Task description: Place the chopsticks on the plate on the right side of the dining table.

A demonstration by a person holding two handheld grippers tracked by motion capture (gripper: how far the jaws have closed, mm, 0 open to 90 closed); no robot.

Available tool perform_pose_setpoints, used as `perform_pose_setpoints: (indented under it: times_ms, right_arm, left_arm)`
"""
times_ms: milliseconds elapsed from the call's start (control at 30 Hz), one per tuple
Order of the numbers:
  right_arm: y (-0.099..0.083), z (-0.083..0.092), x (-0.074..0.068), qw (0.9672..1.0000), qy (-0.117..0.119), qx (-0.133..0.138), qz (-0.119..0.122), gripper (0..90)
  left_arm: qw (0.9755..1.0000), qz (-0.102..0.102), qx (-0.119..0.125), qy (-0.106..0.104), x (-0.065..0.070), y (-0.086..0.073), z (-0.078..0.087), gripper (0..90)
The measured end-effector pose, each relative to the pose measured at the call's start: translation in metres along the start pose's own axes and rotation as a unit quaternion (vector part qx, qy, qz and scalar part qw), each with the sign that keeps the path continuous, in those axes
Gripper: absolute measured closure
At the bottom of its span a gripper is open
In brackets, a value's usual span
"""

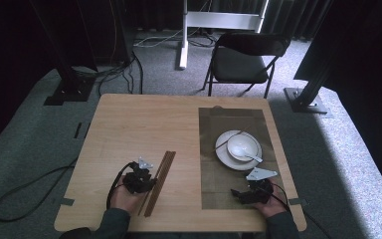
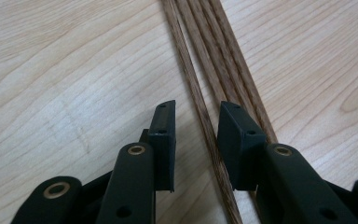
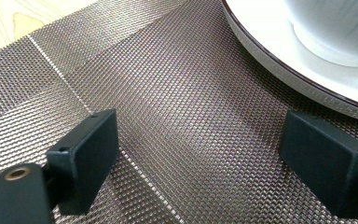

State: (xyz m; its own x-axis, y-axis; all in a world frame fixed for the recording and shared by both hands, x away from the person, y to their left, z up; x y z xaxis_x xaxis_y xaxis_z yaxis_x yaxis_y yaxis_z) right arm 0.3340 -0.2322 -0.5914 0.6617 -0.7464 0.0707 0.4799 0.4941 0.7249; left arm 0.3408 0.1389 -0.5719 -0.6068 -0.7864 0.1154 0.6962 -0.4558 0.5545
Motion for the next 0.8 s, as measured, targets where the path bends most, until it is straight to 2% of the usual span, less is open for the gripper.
perform_pose_setpoints:
  times_ms: [200,267,500,700,800]
  right_arm:
    - [0.0,0.0,-0.0001,1.0,0.0,0.0,0.0,11.3]
    - [0.0,0.0,-0.0001,1.0,0.0,0.0,-0.001,11.3]
    - [0.0,0.0,-0.0001,1.0,0.0,0.0,0.0,11.3]
    - [0.0,0.0,-0.0001,1.0,0.0,0.0,0.0,11.3]
    - [0.0,0.0,-0.0001,1.0,0.0,0.0,0.0,11.3]
  left_arm:
    - [1.0,0.003,-0.003,0.008,-0.0007,-0.0033,0.0026,66.5]
    - [0.9998,0.005,-0.006,0.019,-0.0022,-0.0055,0.0044,66.3]
    - [0.9996,0.009,-0.009,0.025,-0.0051,-0.0067,0.0058,66.5]
    - [0.9993,0.018,-0.008,0.031,-0.0051,-0.0054,0.0053,72.6]
    - [0.9988,0.013,-0.006,0.046,-0.0039,-0.0045,0.0046,77.8]
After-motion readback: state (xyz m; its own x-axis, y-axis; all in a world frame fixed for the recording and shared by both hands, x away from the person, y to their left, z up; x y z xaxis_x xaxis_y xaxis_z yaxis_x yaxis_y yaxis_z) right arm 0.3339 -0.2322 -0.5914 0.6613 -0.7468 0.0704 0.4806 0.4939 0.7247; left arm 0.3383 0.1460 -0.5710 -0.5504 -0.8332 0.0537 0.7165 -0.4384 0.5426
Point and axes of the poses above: each handheld gripper's, and its own axes: z roughly backward along the jaws, y roughly out of its top, x roughly to its right, the point moved 6 cm from there along -z, roughly forward along the jaws, and after that the axes turned 6 degrees about -y, right-handed, at the moved point
